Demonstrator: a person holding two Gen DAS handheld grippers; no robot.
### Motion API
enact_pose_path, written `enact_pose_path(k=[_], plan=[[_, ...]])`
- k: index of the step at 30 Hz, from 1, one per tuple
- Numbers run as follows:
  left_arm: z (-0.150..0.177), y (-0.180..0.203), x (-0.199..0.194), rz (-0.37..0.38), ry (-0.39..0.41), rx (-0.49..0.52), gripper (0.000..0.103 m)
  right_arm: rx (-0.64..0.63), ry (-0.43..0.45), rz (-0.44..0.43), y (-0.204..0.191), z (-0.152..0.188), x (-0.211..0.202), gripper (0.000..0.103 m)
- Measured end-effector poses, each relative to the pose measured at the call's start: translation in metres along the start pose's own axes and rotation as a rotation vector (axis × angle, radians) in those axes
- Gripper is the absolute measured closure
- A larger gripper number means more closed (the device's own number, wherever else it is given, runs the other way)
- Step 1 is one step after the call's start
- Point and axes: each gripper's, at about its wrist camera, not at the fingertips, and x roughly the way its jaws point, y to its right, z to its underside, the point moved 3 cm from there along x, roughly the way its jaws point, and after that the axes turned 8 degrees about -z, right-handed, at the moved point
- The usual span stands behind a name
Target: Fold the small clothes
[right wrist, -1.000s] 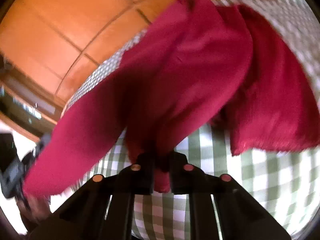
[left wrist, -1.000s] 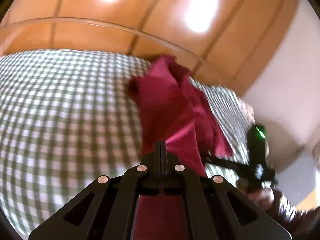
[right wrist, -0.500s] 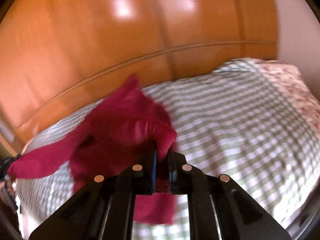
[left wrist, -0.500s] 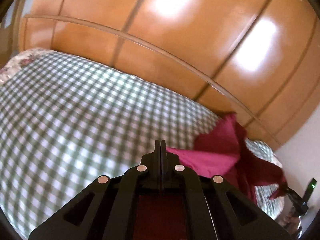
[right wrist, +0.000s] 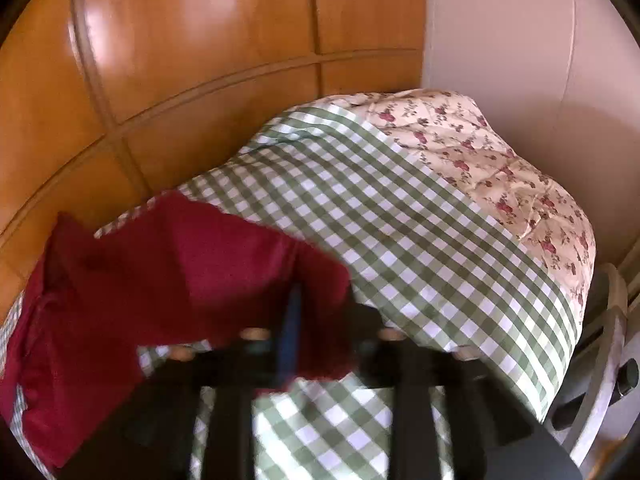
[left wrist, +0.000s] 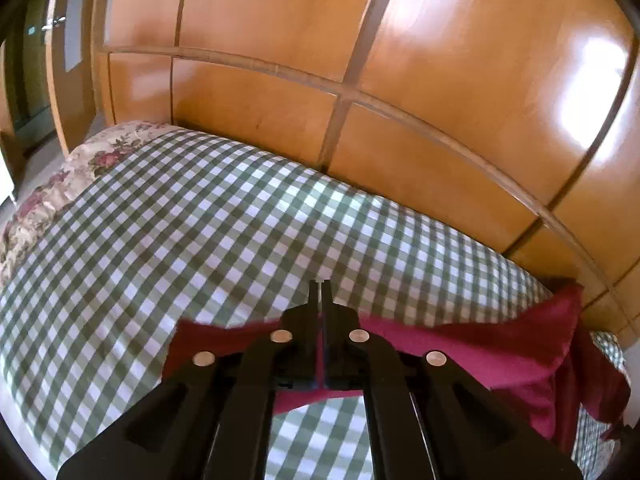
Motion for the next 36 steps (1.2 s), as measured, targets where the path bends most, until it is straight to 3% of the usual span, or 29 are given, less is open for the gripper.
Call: enact_pose_path(k=[1,3,4,5,8,9,12,15,18,22,24,27,30,31,32,36], plan=[[-0.001,0.0,0.003,-0.011,-0.005,-0.004,0.101,-0.01,0.01,0.009,-0.005,0.003,-0.003,0.054],[-0.001,0.002,0.004,-0.012,-0.01,-0.005,0.076,-0.032,0.022,0.013,-0.007,0.006,-0.007,0.043],[0.0,0.001,0.002,-0.021,0.002,-0.013,0.053,-0.039,0.02,0.008,-0.009,0.01,-0.009,0.043],[0.002,0.002,-0.002,-0.023,0.02,-0.022,0.046,-0.052,0.014,-0.014,-0.014,0.016,-0.014,0.043],[0.017,0.015,-0.021,0.048,0.043,0.01,0.046,-0.095,-0.005,-0.1,-0.03,0.037,-0.027,0.043],[0.026,0.021,-0.028,0.088,0.045,0.032,0.046,-0.105,-0.032,-0.164,-0.039,0.051,-0.032,0.043],[0.065,0.048,-0.047,0.272,-0.003,0.097,0.046,-0.125,-0.115,-0.319,-0.061,0.09,-0.042,0.043],[0.126,0.083,-0.049,0.475,-0.157,0.151,0.047,-0.106,-0.234,-0.447,-0.08,0.131,-0.041,0.044],[0.178,0.115,-0.034,0.575,-0.313,0.154,0.054,-0.127,-0.297,-0.476,-0.095,0.161,-0.035,0.044],[0.225,0.159,-0.022,0.672,-0.474,0.144,0.055,-0.122,-0.369,-0.479,-0.101,0.182,-0.022,0.048],[0.244,0.181,-0.027,0.73,-0.53,0.155,0.055,-0.135,-0.373,-0.509,-0.105,0.184,-0.025,0.066],[0.263,0.206,-0.032,0.768,-0.581,0.165,0.055,-0.163,-0.386,-0.524,-0.109,0.185,-0.026,0.086],[0.268,0.219,-0.028,0.741,-0.583,0.187,0.057,-0.203,-0.382,-0.538,-0.117,0.182,-0.031,0.094],[0.269,0.223,-0.028,0.712,-0.563,0.218,0.084,-0.211,-0.371,-0.543,-0.12,0.18,-0.036,0.094],[0.269,0.224,-0.028,0.68,-0.548,0.247,0.1,-0.215,-0.357,-0.553,-0.121,0.177,-0.042,0.095],[0.252,0.214,-0.044,0.655,-0.444,0.327,0.1,-0.23,-0.25,-0.609,-0.12,0.145,-0.081,0.095]])
